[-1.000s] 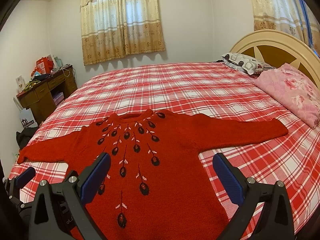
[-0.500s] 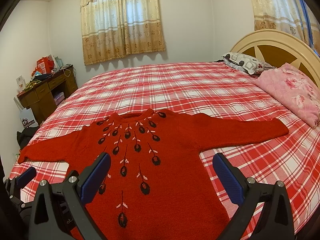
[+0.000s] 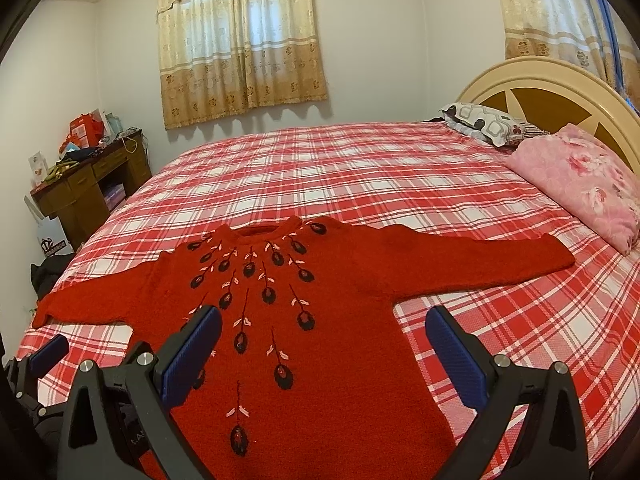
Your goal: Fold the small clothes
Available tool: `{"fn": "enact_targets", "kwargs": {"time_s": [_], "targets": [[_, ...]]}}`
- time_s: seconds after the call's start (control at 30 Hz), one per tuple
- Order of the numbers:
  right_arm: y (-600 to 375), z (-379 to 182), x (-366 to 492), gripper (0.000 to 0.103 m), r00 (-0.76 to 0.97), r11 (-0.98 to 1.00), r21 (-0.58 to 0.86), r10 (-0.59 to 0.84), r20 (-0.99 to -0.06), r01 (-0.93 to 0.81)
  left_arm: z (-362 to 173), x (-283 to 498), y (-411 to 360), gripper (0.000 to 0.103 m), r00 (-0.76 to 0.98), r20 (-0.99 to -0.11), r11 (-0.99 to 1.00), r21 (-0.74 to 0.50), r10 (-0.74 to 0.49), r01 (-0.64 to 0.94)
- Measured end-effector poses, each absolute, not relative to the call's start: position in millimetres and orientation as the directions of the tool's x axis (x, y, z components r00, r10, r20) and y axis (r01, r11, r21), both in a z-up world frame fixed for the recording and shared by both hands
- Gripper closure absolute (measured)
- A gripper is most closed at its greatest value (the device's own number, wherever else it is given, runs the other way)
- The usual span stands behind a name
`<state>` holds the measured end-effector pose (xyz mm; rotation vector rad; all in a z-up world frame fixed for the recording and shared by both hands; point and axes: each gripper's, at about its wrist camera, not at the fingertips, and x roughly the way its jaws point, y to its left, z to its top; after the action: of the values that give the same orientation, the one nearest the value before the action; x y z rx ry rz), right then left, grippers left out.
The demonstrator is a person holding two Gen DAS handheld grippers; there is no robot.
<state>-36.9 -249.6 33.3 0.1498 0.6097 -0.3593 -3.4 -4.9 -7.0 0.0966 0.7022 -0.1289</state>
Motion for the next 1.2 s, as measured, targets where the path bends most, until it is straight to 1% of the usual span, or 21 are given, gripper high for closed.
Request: {"fn": "enact_targets", "kwargs": {"time_s": [1.0,1.2], "targets": [[-259.5,24.6,-34.7,0.001,0.746,0.921,0.042,-0.286,-0.602,0.387,-12.9,0.5,-0.3,0.000,0.738,-0.668,0.988,0.033,-0.089,0.148],[-264.2,23.1,-34.1,0.001,0.754,0.923,0.039,-0.288,-0.590,0.383,-13.6,1.8,0.1,0.000,0.735,-0.672,0.987,0.033,-0.093,0.156]]}}
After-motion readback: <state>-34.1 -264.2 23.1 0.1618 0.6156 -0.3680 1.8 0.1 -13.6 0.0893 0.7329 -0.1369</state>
